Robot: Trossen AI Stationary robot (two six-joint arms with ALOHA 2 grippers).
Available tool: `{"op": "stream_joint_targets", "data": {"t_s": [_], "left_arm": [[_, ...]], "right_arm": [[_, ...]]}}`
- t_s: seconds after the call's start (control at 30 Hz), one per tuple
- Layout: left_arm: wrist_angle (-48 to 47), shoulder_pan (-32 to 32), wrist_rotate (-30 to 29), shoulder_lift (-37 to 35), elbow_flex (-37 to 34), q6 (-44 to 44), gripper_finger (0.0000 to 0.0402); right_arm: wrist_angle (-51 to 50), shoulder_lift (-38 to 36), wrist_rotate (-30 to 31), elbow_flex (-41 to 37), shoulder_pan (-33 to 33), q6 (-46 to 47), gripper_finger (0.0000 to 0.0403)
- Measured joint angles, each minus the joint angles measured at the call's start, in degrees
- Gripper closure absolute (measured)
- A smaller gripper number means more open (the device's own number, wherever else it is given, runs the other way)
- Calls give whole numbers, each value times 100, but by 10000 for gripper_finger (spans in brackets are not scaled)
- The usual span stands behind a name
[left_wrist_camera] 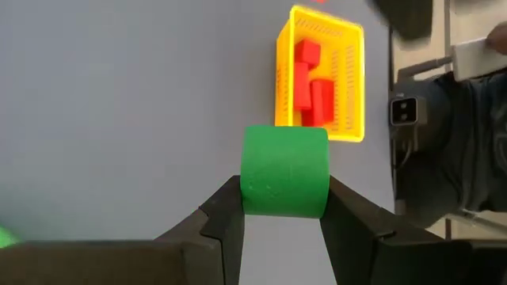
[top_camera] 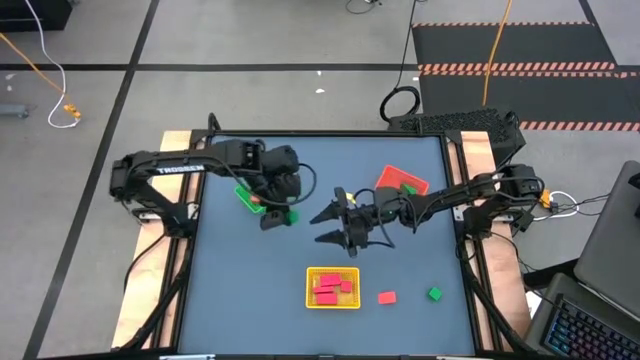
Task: Sort & place blocks by color
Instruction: Put the green block into the orange bin
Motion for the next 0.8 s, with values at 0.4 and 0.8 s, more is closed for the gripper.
{"op": "stream_joint_targets", "data": {"t_s": [0.4, 0.8], "left_arm": [[-979, -326, 31, 1523, 1704, 235, 271], [-973, -457, -51, 1668, 2304, 351, 252]], "right_arm": [[-9, 0, 28, 0, 51, 28, 159], [-290, 0, 50, -2, -45, 163, 160]]}}
